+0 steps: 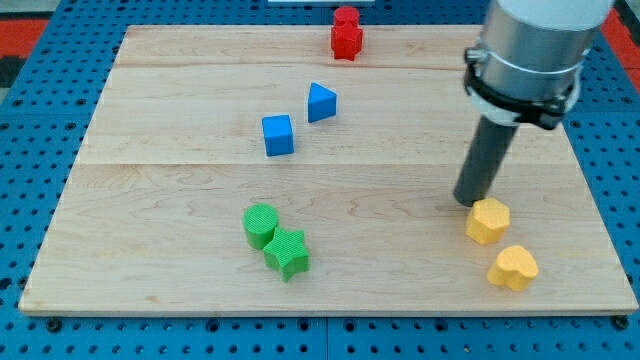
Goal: Move the blue triangle to the top left of the board
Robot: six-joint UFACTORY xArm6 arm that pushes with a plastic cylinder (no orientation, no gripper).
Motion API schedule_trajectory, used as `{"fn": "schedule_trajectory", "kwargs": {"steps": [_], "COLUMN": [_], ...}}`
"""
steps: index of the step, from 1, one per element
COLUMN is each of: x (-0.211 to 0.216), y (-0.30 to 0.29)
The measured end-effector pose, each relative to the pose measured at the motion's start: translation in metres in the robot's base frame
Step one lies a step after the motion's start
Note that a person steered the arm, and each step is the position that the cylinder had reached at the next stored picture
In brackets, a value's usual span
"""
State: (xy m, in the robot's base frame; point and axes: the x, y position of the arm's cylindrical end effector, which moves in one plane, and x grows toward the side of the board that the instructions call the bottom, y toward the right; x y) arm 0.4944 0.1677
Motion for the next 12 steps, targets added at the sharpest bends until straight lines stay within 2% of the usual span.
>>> {"fn": "schedule_trajectory", "kwargs": {"steps": [1,5,9,11,12], "x": [0.032,0.024,0.024,0.022,-0.030], "y": [-0.002,-0.113,-0.171,-0.172,-0.152]}}
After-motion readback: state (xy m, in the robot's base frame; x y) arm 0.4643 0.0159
